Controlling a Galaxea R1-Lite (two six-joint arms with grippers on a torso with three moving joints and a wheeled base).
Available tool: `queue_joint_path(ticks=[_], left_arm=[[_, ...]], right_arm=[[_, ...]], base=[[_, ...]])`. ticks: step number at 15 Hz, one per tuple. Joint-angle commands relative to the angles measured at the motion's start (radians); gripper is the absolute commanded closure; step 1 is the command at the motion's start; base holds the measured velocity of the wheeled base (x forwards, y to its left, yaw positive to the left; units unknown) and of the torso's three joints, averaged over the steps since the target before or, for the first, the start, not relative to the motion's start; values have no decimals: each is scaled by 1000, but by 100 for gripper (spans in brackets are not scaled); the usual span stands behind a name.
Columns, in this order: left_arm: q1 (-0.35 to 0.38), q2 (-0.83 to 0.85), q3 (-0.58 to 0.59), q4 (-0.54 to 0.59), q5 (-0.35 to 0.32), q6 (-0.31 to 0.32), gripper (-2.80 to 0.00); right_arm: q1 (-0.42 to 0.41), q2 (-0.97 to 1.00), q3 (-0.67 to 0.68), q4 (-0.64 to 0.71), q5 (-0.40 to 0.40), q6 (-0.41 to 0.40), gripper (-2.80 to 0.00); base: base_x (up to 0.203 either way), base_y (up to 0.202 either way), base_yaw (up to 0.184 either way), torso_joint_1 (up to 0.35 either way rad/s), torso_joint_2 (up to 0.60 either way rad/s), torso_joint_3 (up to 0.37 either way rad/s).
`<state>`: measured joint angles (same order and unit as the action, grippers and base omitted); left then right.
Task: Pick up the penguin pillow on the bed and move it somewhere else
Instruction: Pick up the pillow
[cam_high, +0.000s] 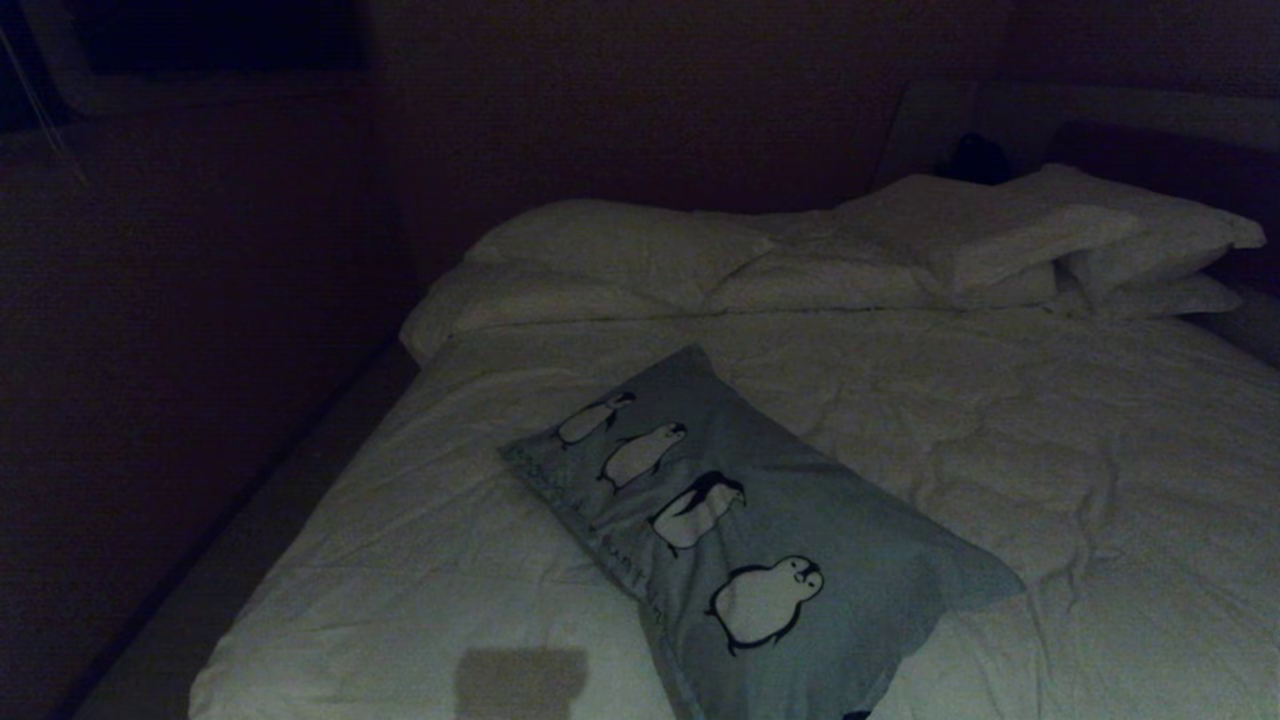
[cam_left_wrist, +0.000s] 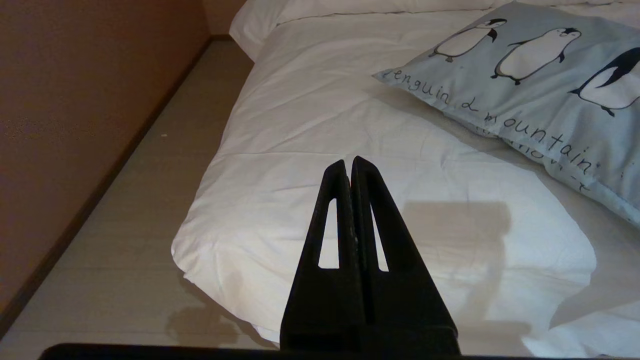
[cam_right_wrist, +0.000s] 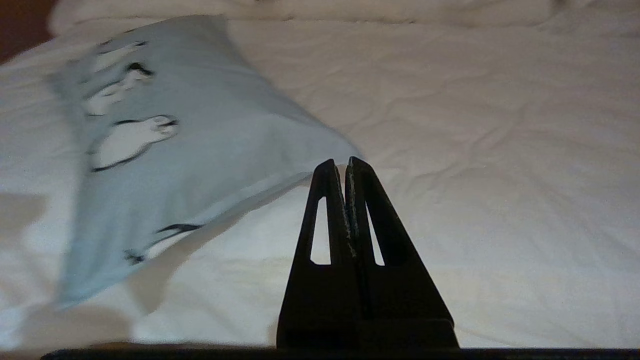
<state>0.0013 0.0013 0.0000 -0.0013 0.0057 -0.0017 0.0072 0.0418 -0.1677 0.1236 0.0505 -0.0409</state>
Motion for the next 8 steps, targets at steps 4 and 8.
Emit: queue_joint_path(ticks=[4, 8], left_arm=[[0, 0, 0, 0, 0, -1, 0], [0, 0, 0, 0, 0, 0, 0]], right_arm=[[7, 314, -124, -8, 95, 73, 0], [8, 654, -183, -180, 146, 86, 0]], base=[[0, 0, 0, 0, 0, 0], [0, 0, 0, 0, 0, 0]])
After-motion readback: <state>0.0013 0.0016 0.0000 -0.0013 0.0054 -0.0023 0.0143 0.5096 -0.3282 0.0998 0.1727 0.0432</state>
